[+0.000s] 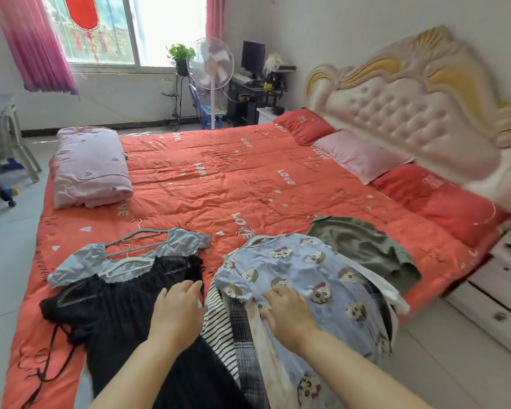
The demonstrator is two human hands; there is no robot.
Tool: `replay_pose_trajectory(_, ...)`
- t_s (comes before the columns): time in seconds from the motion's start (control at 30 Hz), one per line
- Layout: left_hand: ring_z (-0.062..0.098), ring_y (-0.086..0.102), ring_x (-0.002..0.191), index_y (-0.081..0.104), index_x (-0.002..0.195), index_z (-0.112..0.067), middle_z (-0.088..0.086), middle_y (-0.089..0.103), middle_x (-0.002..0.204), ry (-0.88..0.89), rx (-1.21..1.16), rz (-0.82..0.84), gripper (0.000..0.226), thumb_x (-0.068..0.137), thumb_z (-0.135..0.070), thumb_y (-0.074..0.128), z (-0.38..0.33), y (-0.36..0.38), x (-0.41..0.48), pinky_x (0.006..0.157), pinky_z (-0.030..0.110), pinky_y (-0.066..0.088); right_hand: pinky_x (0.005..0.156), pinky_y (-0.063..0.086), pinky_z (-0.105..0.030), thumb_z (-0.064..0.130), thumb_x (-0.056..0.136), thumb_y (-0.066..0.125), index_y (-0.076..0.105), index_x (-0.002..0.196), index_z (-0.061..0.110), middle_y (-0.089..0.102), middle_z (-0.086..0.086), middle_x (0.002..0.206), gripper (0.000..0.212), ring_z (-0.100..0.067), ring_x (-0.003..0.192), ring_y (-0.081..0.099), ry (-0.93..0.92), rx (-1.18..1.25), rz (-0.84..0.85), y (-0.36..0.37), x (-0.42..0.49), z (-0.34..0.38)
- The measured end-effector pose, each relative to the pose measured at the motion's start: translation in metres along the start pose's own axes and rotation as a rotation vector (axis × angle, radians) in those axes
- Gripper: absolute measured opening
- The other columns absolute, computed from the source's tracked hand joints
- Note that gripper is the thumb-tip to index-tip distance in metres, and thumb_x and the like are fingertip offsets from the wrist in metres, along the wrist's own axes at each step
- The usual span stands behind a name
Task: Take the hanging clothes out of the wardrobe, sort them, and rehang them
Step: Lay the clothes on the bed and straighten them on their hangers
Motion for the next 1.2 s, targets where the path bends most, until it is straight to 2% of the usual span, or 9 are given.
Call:
replay_pose_trajectory(0.1, 0.011, 0.033, 0.132, 0.033, 0.141, -0.023, -0.009, 0.040, 0.139, 0.023, -0.018, -0.010, 0.047, 0.096, -0.030, 0.046, -0.022, -0.001, -0.007, 0.115, 0.037, 0.014, 0.105, 0.028, -0.033, 0.032, 0.098, 0.041, 0.040, 0.136, 0.021, 0.041, -0.001, 0.135, 0.040, -0.023, 0.124, 0.037, 0.005, 0.012, -0.008, -0.007, -0.017, -0.018)
replay_pose_trajectory(0.33, 0.012, 0.030, 0.133, 0.030, 0.142, -0.024, -0.009, 0.037, 0.141, 0.017, 0.031, 0.013, 0.049, 0.096, -0.031, 0.045, -0.076, 0.010, -0.007, 0.115, 0.038, 0.013, 0.110, 0.021, -0.032, 0.033, 0.098, 0.040, 0.035, 0.140, 0.022, 0.038, 0.002, 0.138, 0.043, -0.019, 0.129, 0.033, 0.006, 0.031, 0.000, -0.016, -0.041, -0.078)
replay_pose_trajectory(0.57, 0.014, 0.026, 0.137, 0.028, 0.144, -0.022, -0.006, 0.032, 0.146, -0.049, 0.081, 0.030, 0.052, 0.096, -0.031, 0.044, -0.161, 0.033, 0.003, 0.115, 0.039, 0.013, 0.108, 0.025, -0.032, 0.033, 0.098, 0.041, 0.039, 0.137, 0.024, 0.040, 0.003, 0.137, 0.040, -0.019, 0.127, 0.035, -0.011, 0.054, 0.018, -0.029, -0.055, -0.186)
replay_pose_trajectory(0.77, 0.014, 0.029, 0.135, 0.026, 0.144, -0.021, -0.006, 0.036, 0.143, -0.090, 0.121, 0.028, 0.055, 0.095, -0.038, 0.045, -0.228, 0.050, 0.013, 0.112, 0.035, 0.014, 0.110, 0.023, -0.030, 0.033, 0.099, 0.039, 0.035, 0.139, 0.023, 0.039, 0.002, 0.138, 0.041, -0.017, 0.130, 0.033, -0.057, 0.055, 0.051, -0.034, -0.056, -0.264)
replay_pose_trajectory(0.97, 0.012, 0.031, 0.133, 0.031, 0.140, -0.024, -0.008, 0.038, 0.140, -0.124, 0.120, 0.015, 0.047, 0.096, -0.036, 0.041, -0.243, 0.070, 0.026, 0.108, 0.030, 0.020, 0.107, 0.024, -0.026, 0.034, 0.099, 0.039, 0.037, 0.137, 0.022, 0.042, 0.004, 0.135, 0.040, -0.015, 0.127, 0.035, -0.112, 0.066, 0.087, -0.025, -0.031, -0.286)
replay_pose_trajectory(1.2, 0.014, 0.031, 0.133, 0.031, 0.142, -0.021, -0.007, 0.039, 0.141, -0.173, 0.056, 0.080, 0.051, 0.094, -0.036, 0.045, -0.219, 0.099, 0.075, 0.111, 0.032, 0.022, 0.105, 0.028, -0.026, 0.032, 0.098, 0.042, 0.040, 0.134, 0.029, 0.044, 0.010, 0.129, 0.037, -0.013, 0.122, 0.040, -0.158, 0.112, 0.119, -0.008, 0.024, -0.280)
Point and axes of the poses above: each hand's wrist, its own x-axis towards the middle knuckle, its own y-axis out of the palm, z = x × y, the point moved 8 cm from there along x, towards the middle knuckle
